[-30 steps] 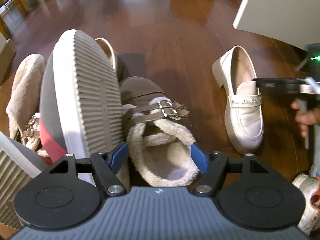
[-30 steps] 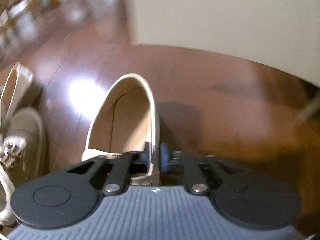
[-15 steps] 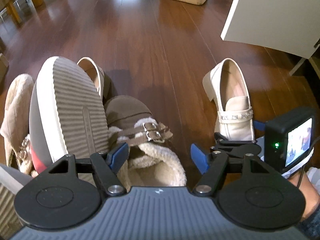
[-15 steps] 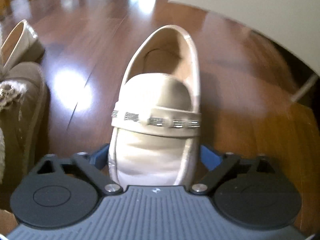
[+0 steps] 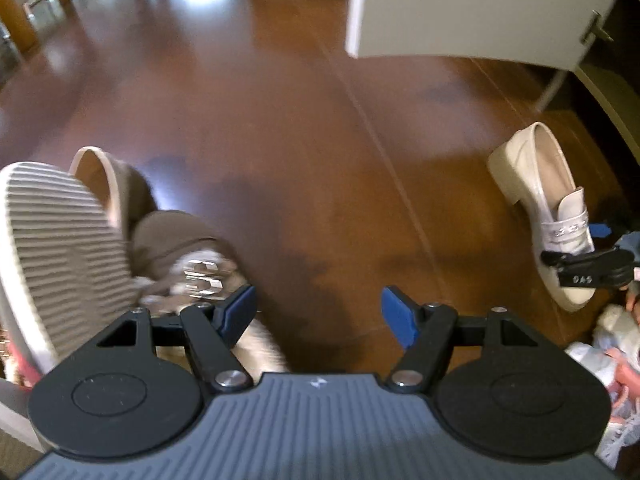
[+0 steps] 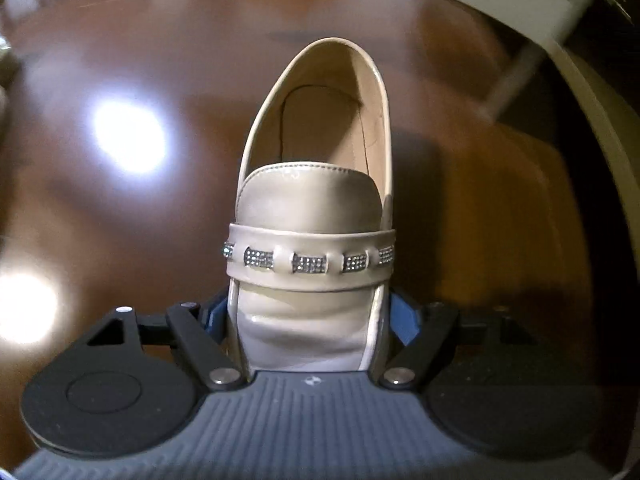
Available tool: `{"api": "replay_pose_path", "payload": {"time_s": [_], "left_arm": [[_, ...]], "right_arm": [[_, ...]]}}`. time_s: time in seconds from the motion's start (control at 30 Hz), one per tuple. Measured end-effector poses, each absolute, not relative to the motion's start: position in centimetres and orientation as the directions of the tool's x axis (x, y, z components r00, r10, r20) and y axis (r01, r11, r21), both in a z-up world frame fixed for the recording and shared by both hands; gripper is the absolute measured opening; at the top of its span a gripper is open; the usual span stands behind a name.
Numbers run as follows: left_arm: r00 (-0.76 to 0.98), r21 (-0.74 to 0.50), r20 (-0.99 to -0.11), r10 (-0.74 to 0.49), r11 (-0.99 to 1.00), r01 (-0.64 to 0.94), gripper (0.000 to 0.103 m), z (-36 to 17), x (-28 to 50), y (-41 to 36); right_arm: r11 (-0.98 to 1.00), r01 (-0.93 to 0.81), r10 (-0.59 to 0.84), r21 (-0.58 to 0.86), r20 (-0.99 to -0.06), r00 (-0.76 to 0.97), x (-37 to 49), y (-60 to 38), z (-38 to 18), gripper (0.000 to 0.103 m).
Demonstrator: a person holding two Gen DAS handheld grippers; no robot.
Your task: Organize scattered shoes
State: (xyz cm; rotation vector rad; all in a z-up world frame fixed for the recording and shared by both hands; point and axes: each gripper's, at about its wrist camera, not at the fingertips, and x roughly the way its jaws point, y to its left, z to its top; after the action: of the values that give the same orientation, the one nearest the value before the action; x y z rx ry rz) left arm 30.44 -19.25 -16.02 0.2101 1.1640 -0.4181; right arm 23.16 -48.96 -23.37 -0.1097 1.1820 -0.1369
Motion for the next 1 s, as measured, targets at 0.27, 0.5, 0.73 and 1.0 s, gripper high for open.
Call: {"api": "replay_pose_path", "payload": {"time_s": [0.27,0.5,0.73,1.0], "left_arm": [[0.312,-0.049,-0.924,-0.219,0.88,0.472,0.071,-16.6,28.8,-21.7],[0.31,-0.053,-0.927,-0.212,0.891,0.45,0.071,-16.3,26.4,-21.2],[0.281,-0.01,-0.949,-0.141,0.907,0.422,0.072,-15.1,19.8,-15.2],[0.289,0.181,-0.954,0.076,0.917,0.355,0.073,-9.9,12.7,-2.2]], "right_arm": [[0.985,0.088,-0.173,-0.151,-0.916,0.361,20.7,-52.6,-23.6,0.076],[0.943,0.104,-0.33,-0.315,-0.859,0.392,19.2,-49.9,-20.9,0.086],[0.994,0.072,-0.107,-0.079,-0.786,0.61,9.6,-38.3,-14.2,0.086],[0.983,-0.136,0.176,0.126,-0.86,0.478,6.0,-23.5,-15.3,0.085]]}}
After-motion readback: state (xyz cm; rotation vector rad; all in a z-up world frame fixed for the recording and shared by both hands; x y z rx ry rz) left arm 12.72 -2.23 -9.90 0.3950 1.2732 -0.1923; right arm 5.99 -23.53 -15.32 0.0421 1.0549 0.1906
